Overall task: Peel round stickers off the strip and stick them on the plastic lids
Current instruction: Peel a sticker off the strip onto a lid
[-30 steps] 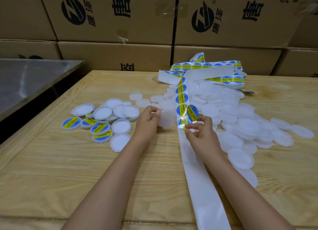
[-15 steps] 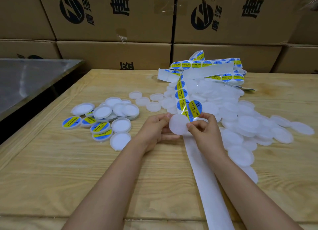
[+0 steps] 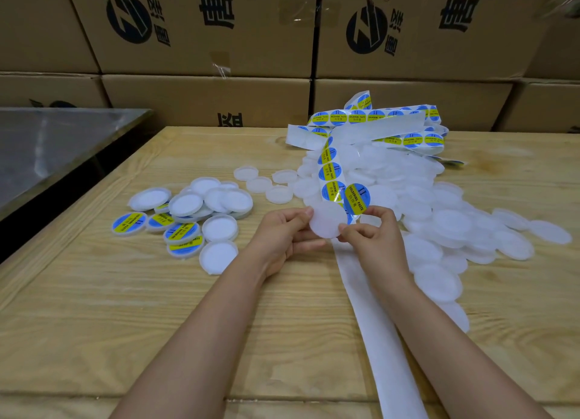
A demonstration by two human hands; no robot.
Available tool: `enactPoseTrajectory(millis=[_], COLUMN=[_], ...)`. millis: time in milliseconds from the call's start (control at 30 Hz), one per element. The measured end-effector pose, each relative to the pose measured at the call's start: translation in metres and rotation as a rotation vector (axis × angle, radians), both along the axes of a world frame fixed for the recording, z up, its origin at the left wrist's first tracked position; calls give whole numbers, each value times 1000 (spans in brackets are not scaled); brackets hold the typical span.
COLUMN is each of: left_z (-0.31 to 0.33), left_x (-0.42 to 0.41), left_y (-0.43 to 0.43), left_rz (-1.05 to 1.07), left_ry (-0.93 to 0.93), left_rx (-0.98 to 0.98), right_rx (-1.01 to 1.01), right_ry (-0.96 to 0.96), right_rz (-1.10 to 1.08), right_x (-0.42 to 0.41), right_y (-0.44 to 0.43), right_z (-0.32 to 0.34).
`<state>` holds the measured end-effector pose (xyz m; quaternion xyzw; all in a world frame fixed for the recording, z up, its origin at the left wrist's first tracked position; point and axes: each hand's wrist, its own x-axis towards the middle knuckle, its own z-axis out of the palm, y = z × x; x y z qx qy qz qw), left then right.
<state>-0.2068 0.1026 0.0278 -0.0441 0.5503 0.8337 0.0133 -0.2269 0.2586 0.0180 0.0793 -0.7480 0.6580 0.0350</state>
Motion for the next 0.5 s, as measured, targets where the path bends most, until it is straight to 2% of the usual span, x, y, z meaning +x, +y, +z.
enactPoseTrajectory(millis=[233,500], left_z=[-2,-1], left_x=[-1,-2], left_y=[1,0], left_rz=[31,44], left_ry=[-19,-30], left_rx=[-15,-48], right_rx=[-208,-189], right_ry=[12,-12], right_rz=[-22,-5], right_x=[-1,-1], right_y=[-2,2], right_z=[7,14])
